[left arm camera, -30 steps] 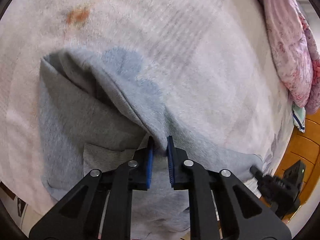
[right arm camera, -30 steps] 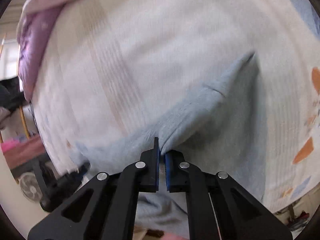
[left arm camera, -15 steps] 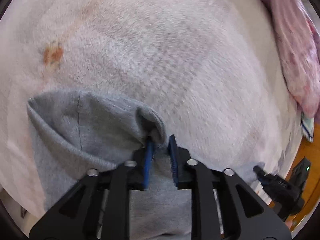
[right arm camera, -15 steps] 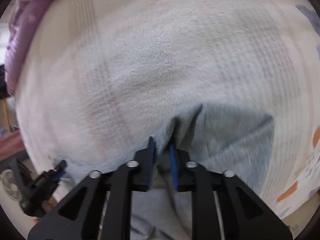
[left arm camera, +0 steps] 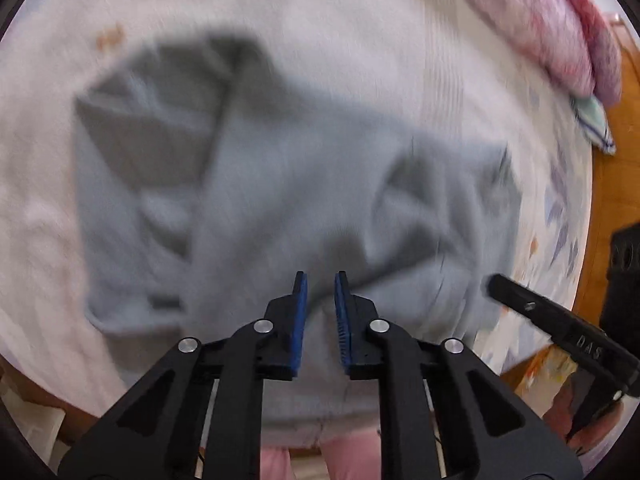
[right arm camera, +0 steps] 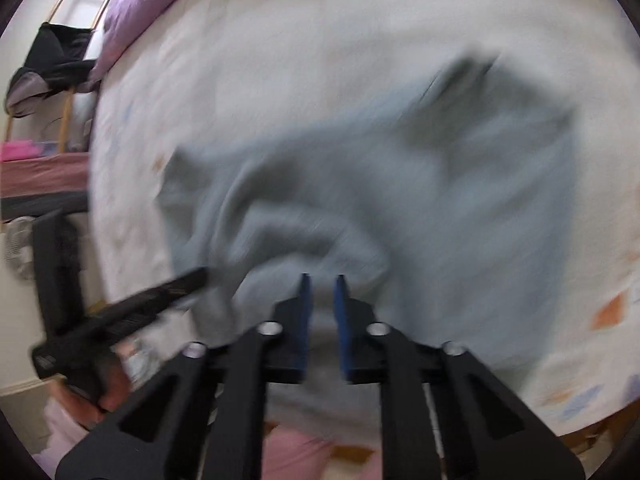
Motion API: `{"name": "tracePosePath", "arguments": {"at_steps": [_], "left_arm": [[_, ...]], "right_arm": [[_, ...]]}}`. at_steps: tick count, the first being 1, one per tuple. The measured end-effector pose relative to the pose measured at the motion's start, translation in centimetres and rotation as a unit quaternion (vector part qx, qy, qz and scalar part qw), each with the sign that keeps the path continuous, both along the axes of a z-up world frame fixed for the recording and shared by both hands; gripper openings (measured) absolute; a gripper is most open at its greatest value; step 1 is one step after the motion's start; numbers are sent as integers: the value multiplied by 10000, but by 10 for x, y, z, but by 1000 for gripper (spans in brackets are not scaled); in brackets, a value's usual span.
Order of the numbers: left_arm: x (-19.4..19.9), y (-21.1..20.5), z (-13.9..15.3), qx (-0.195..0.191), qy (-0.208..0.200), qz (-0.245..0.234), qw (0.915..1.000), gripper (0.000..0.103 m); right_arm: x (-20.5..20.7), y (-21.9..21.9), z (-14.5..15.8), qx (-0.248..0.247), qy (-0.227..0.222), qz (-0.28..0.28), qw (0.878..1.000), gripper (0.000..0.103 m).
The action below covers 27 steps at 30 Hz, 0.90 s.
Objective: Fold large clothes
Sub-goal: 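Fold the hoodie bundle over with both tools and release it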
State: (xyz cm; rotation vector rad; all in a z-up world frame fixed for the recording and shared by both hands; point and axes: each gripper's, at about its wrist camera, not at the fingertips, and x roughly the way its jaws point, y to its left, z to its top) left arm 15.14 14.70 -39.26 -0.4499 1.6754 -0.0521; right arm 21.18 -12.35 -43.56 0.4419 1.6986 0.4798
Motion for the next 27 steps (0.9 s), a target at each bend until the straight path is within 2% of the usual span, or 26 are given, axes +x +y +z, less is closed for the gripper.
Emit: {"name": "tracePosePath", "arguments": {"at_steps": [1,2,3,4,6,7,8,10,12,14,15,16,17,20,22,23,25,26,27], "left_arm": [[-7,-7,-6,11,56,-64,10000,13],[-18,-13,-22,176,227,-163,9995,12],[-29,-17,-36,273,381,-181,9987,11],[-39,-15,-49,261,508,-118,9983,11],[-47,-12,-50,145,476,8,9988,12],[-51,-10,-41,161,500,6,9986,12],[-56,-8,-30,191,406,-56,9990,12],[-70,-3,-18,463,352,-245,9980,12],[-86,4,-18,543,429,-235,9973,12],[-105,11,-39,603,687,-181,9957,11],[-112,13,-49,539,757,-150,9956,11],[-120,16,-60,425,731,-92,9964,11],[-122,16,-61,396,679,-94,9969,12],[-119,22,-44,510,733,-266,9957,12],[-115,11,-37,761,651,-399,9942,12],[-116,12,-29,879,656,-405,9931,12],[-115,11,-18,936,674,-343,9927,16],[-113,7,-15,965,639,-320,9928,19],[-110,8,-8,1011,569,-276,9929,29]], "right_arm": [[-9,14,-14,134,207,83,9997,5],[-18,25,-25,-10,263,203,9994,5],[-26,35,-37,-429,304,351,9980,5],[-32,37,-51,-642,451,433,9960,2],[-44,30,-74,-689,921,226,9931,0],[-50,21,-72,-624,1032,21,9927,0],[-56,14,-64,-657,962,6,9932,0],[-70,5,-45,-1030,641,282,9922,1],[-88,-6,-37,-1179,594,420,9904,4],[-108,-19,-51,-1399,777,490,9859,3],[-120,-26,-69,-1559,855,499,9828,0],[-123,-33,-78,-1467,924,428,9839,0],[-123,-38,-84,-1356,1043,251,9849,0],[-116,-46,-76,-1295,1298,-5,9830,1],[-110,-51,-61,-1318,1207,29,9839,8],[-109,-58,-51,-1374,1154,82,9837,16],[-103,-66,-31,-1369,976,76,9857,73],[-98,-71,-19,-1340,798,-34,9878,76],[-94,-71,-16,-1319,693,-78,9888,76]]}}
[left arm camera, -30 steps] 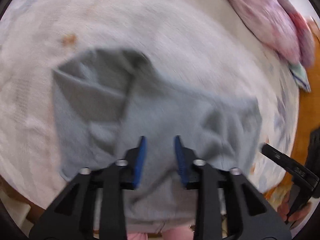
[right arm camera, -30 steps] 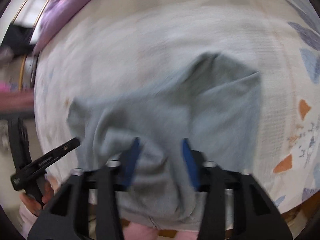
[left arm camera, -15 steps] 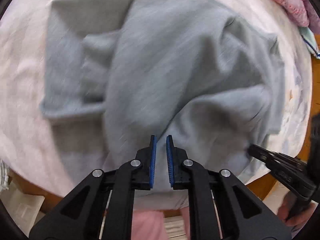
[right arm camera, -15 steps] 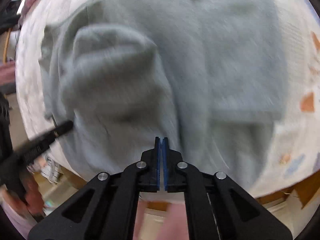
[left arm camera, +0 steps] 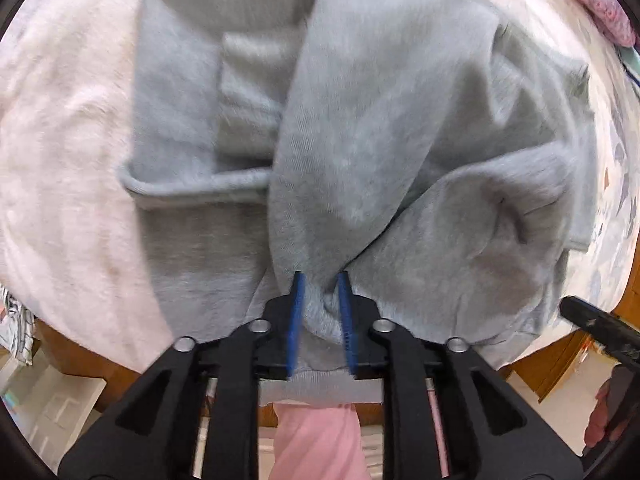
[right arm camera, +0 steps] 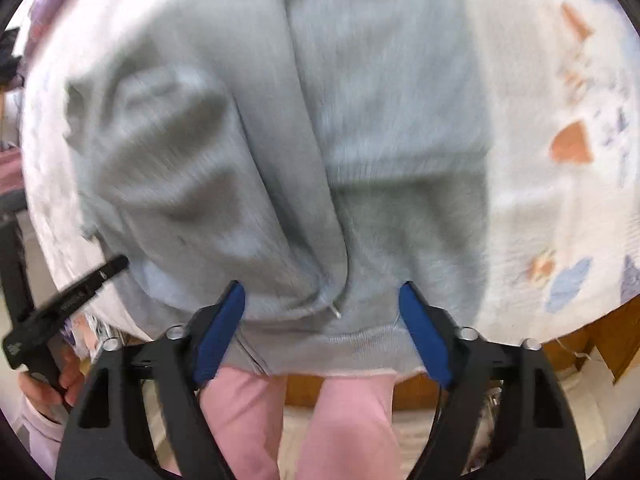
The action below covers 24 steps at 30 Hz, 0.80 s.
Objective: Fold large clothes
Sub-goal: 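Fold the hoodie bundle over with both tools and release it, then lower both tools to the bundle edge and pinch it closed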
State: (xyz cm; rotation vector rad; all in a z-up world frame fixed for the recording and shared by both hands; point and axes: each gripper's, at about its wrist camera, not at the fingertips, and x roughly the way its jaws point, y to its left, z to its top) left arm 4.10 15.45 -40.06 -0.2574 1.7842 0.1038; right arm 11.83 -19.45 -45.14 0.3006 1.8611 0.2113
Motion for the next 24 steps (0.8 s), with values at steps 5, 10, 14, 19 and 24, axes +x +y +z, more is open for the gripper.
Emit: {"name": "tracePosePath", "arguments": {"at_steps": [5,10,14,19,24], "left_arm": [[20,7,19,172,-157,136,9996,39],[24,11,24,360,-146,106,9992,42],[37,13,24,367,-170,176,9990,43],[69,20,29,424,-267,142,9986,48],[102,35,31,592,-392,96,9974,51]], "right_arm": [[26,-13,18,-149,-380,74,9991,77],[40,-16,19,-232,-478,33,9986,77],[46,-23,18,-247,-448,-181,9985,78],[60,-30,18,-295,-407,-334,9982,78],[81,-26,14,-392,-532,-250,9975,78]]}}
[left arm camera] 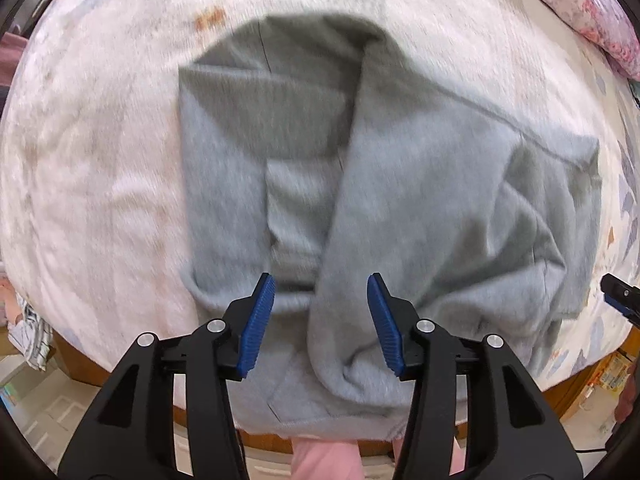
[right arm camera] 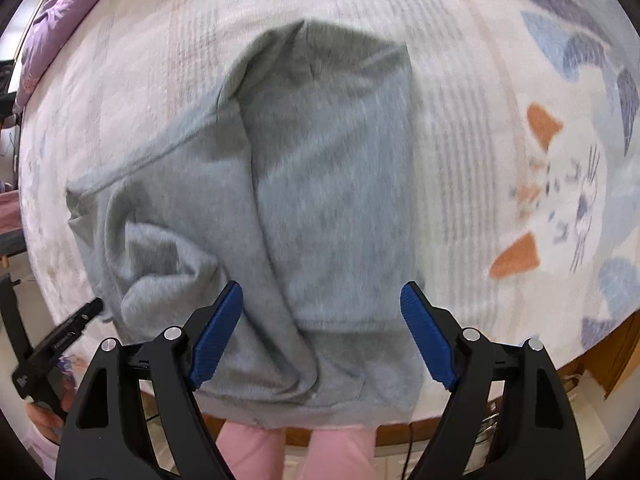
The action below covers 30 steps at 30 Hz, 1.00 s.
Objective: Fold large clothes
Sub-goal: 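Lower both tools to the bundle edge and pinch it closed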
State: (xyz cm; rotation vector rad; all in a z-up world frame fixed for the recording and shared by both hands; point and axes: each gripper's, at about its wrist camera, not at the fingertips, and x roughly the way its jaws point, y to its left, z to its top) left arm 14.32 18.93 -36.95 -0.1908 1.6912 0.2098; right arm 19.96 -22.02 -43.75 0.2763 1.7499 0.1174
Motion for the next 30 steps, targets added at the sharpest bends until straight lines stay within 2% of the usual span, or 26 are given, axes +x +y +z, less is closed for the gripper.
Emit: {"name": "tracePosePath", "arguments": {"at_steps": [4,9,12,19,23,24,25,27,30], "left_arm": [[31,12,-1,188,-127,-129,9997,51],[66,34,-4,345,-251,-26,9991,52],[88,52,-6,427,-356,84,9984,56],[132,96,-30,448,-400,392,9974,56],[150,115,-48,-27,-372,361,9987,57],[152,118,-50,-155,-413,304,9986,62],[157,120,-52,-322,-488,178,9981,72],[166,125,-58,-543,-527,13,9971,78],[178,131,-69,-737,-515,-96,9959,82]], "right_arm": [[23,-2,-2,-149,-217,48,9996,78],[53,-15,-8,-285,-331,-62,9990,78],[68,-23,-19,-355,-309,-185,9987,79],[99,-36,-49,-429,-176,-302,9985,80],[120,-38,-63,-366,-163,-146,9991,83],[125,-37,-65,-319,-203,-46,9993,83],[132,-35,-66,-228,-307,100,9992,84],[143,-31,-70,-162,-344,368,9986,86],[158,-19,-78,-129,-422,720,9964,86]]}}
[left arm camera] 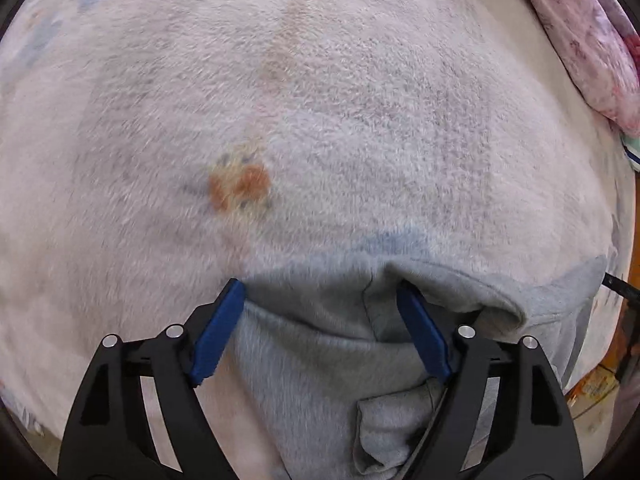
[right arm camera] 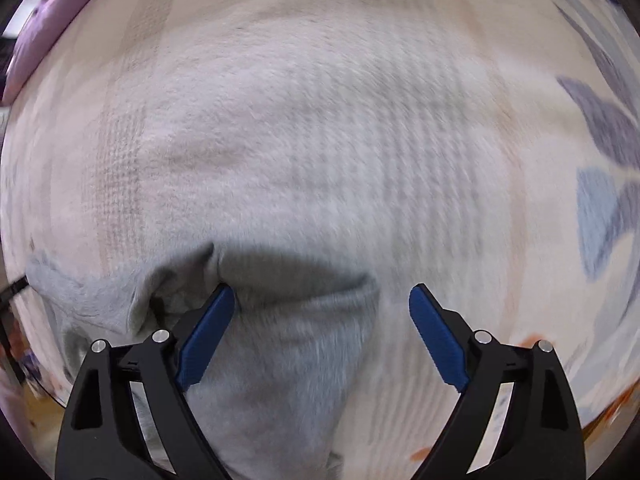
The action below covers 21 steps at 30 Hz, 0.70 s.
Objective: Fold large clothes
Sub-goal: 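Lower both tools to the bundle edge and pinch it closed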
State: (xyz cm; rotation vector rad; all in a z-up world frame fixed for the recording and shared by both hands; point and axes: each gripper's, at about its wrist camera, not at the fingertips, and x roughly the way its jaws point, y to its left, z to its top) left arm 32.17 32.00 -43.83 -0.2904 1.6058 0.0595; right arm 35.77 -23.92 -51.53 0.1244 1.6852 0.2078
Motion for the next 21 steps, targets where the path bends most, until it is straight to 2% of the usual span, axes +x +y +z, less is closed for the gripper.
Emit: {"name": "tracePosePath", "arguments": {"at_steps": [2,4,8,10,14,17,18,20,21], "left_arm": [[8,1,-4,-129,-50,-92,9999,87],[18,-5,-10,-248,-69,-168,9995,89],[25,-19,-17,-169,68,-707,9973,89],[28,-39,-15,46,95,-1008,9949,89],[38,-52,-27,134,229,-1649,9860,92],[44,-66,-30,142,127,-1814,9832,92],[48,-66,-29,120,60,-1788,9838,87],[51,-64,-24,192,-173,-1572,9872,69],[54,-66,-18,153,-326,-1544,9873,49]], "right_arm": [[8,7,-8,94,79,189,9997,87],[15,16,-17,353,158,423,9984,95],[24,32,-28,239,229,752,9966,96],[27,35,-28,217,229,802,9963,96],[24,43,-13,158,-219,880,9958,96],[27,54,-17,194,-239,1040,9941,95],[26,60,-18,249,-270,1071,9936,94],[18,69,-21,176,-564,1375,9887,93],[10,72,-19,57,-708,1575,9850,91]]}}
